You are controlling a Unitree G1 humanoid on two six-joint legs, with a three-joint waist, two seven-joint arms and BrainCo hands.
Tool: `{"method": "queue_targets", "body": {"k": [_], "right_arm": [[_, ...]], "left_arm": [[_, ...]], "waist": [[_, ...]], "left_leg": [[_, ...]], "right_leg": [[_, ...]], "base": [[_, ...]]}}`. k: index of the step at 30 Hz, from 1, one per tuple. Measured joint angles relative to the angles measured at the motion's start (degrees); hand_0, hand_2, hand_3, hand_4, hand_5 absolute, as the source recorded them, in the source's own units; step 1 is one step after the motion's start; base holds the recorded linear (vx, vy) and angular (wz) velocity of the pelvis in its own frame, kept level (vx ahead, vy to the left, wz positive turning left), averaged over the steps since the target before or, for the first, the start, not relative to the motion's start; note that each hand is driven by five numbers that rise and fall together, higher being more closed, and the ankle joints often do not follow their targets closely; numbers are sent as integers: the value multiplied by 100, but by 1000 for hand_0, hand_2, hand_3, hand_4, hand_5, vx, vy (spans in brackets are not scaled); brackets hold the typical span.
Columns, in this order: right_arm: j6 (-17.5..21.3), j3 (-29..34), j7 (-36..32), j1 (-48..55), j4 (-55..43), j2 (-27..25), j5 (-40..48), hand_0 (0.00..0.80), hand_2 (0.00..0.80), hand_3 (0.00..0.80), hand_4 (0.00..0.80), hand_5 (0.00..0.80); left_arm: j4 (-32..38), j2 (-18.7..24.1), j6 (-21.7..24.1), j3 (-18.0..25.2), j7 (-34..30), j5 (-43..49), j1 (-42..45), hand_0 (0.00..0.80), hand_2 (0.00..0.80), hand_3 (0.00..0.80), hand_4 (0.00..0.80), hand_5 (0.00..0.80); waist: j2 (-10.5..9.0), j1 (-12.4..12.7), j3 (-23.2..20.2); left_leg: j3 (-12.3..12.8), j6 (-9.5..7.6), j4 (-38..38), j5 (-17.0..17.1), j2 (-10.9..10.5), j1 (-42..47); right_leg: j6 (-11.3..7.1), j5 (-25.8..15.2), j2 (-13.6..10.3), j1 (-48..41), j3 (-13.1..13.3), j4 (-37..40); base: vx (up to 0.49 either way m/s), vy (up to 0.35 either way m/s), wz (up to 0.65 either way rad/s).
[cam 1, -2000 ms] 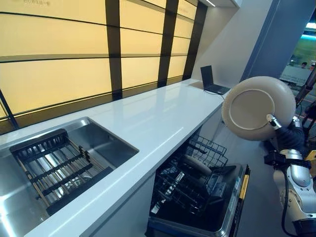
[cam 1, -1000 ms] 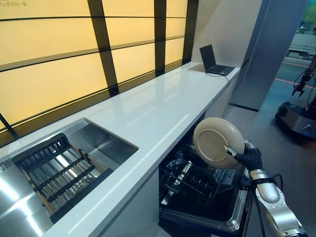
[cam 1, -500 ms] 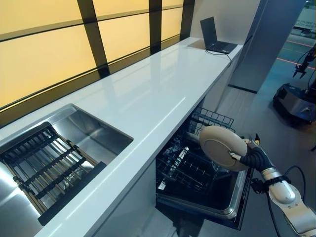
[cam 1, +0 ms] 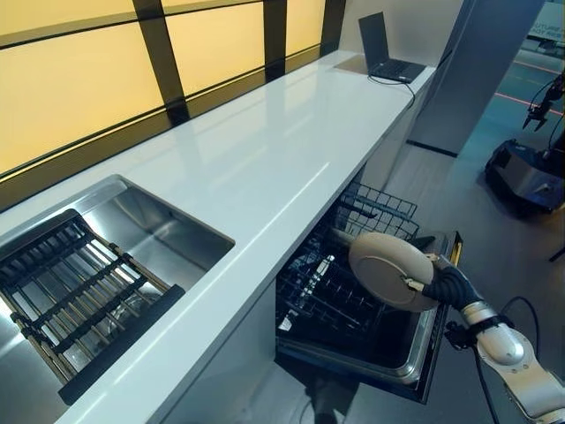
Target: Take plates into dishwasher
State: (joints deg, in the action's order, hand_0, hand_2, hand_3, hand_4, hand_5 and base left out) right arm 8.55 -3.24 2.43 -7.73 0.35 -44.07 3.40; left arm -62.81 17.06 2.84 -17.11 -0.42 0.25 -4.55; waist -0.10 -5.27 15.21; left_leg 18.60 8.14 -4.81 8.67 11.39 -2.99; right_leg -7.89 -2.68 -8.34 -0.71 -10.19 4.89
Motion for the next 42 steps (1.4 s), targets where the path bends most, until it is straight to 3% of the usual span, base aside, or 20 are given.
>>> {"method": "queue_targets", "body": {"k": [22, 42], "right_arm": [[-469, -708, -182, -669, 273, 280, -402, 800, 800, 800, 800, 800], [-823, -1211, 189, -1485, 851, 512, -1149, 800, 800, 800, 800, 800]], "left_arm": [[31, 34, -96, -144, -60, 4, -332, 0, 0, 0, 0, 0], [52, -34, -103, -266, -134, 12, -502, 0, 0, 0, 0, 0]], "waist": [[152, -3, 214], [332, 14, 387]], "left_leg": [[-16, 7, 0, -3, -8, -169], [-176, 7, -2, -3, -36, -181]], "right_leg": [[3, -20, -3, 196, 30, -3], [-10, -34, -24, 195, 20, -3]], "base": [[-1, -1, 0], [0, 0, 0]]}}
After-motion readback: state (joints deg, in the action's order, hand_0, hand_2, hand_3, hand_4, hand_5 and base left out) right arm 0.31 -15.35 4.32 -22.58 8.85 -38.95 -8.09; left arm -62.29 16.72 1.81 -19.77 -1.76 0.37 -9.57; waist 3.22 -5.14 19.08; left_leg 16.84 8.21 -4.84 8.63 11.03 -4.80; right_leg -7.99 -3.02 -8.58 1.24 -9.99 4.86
